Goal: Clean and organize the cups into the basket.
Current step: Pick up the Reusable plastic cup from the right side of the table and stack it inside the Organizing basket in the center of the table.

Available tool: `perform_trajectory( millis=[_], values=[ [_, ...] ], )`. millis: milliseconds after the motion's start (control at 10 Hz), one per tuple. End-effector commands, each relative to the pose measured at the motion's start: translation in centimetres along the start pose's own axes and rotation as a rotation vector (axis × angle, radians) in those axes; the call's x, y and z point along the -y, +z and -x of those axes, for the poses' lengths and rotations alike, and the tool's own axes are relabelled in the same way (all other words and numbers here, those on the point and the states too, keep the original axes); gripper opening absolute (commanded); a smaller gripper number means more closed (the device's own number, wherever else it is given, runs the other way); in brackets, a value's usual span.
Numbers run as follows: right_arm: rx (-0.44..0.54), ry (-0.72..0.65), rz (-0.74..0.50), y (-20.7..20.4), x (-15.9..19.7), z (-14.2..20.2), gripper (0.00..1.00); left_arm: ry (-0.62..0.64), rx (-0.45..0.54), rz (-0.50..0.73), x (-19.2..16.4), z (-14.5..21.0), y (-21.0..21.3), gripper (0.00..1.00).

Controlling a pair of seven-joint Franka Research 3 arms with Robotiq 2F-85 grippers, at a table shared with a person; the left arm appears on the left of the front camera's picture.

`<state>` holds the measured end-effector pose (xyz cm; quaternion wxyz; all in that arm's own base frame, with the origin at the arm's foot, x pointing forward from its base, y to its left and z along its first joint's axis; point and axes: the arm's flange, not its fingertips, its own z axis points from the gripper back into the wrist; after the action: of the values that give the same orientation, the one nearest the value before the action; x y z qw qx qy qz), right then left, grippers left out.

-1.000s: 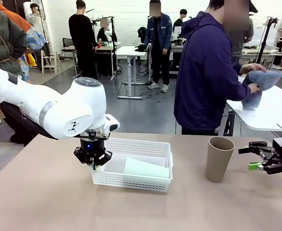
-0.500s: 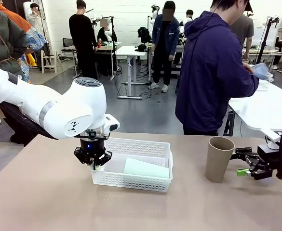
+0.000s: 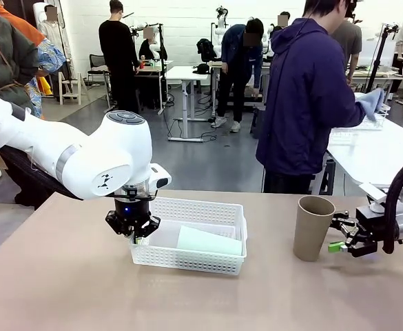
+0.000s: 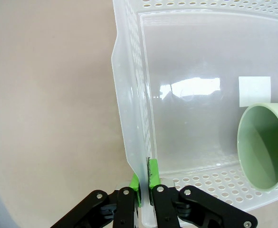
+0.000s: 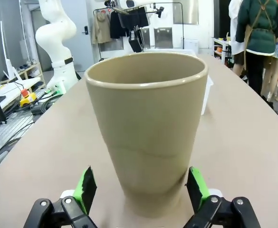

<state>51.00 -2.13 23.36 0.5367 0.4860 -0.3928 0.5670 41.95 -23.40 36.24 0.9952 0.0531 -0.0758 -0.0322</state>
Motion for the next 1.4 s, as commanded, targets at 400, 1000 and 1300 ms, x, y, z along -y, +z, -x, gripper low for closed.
perform_trajectory(
  millis=[400, 1000, 1300],
  values=[
    [0.044, -0.03, -0.027, -3.2, 3.0, -0.8, 1.0, -0.014, 0.002, -0.007, 0.0, 0.1, -0.2, 0.0],
    [0.038, -0.012, -0.077, -3.1, 2.8, -0.5, 0.35, -0.014, 0.002, -0.007, 0.0, 0.1, -0.2, 0.0],
    [0.054, -0.074, -0.04, -2.8, -0.2, -4.4, 0.0, -0.014, 0.002, -0.007, 0.0, 0.1, -0.2, 0.0]
  ],
)
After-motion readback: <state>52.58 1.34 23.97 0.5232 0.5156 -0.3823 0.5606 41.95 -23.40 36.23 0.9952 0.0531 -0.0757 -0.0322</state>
